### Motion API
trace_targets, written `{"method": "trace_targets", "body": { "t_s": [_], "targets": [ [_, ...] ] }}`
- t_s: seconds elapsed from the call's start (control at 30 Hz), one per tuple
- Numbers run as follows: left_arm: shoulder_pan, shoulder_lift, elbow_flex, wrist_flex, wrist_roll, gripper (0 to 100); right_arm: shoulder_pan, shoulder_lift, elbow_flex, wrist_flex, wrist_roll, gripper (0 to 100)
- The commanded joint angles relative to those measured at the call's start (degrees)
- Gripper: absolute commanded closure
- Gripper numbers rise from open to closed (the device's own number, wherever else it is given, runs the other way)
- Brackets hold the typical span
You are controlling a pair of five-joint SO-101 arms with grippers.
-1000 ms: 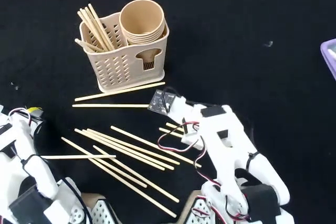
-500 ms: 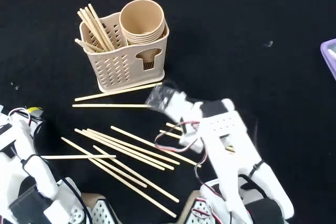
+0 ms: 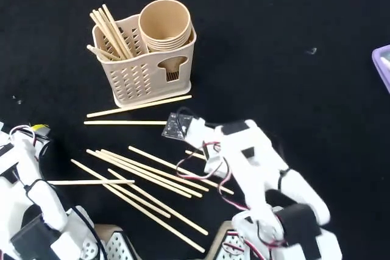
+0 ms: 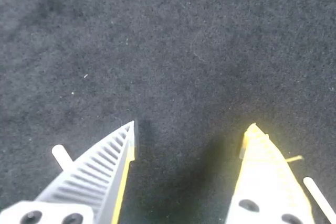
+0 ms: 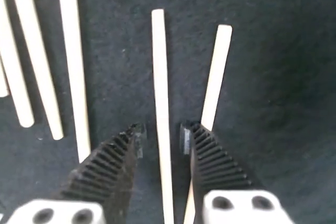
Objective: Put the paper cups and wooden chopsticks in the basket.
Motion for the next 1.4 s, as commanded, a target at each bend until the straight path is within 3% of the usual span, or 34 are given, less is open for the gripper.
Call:
{"method": "trace_targets", "body": {
  "t_s": [0.0, 0.4, 0.63, 0.97, 1.13, 1.37],
  "targets": [
    [0.5, -1.9, -0.4, -0.8, -0.4, 68, -0.4, 4.8, -3.1, -1.5, 0.5, 86.4],
    [0.6, -1.9, -0.6, -0.8, -0.4, 68, 0.4, -8.7, -1.4, 5.0, 0.5, 85.3],
    [0.6, -1.9, -0.6, -0.8, -0.4, 68, 2.5, -10.9, 1.6, 3.4, 2.8, 69.4],
    [0.6, -1.9, -0.5, -0.8, -0.4, 68, 2.7, -10.9, 9.2, -6.8, 4.5, 79.6],
    [0.6, -1.9, -0.5, -0.8, -0.4, 68, 2.8, -11.4, 8.8, -6.7, 4.3, 99.5],
    [0.6, -1.9, -0.5, -0.8, -0.4, 68, 2.8, -11.4, 8.9, -6.7, 4.2, 98.8]
  ]
}}
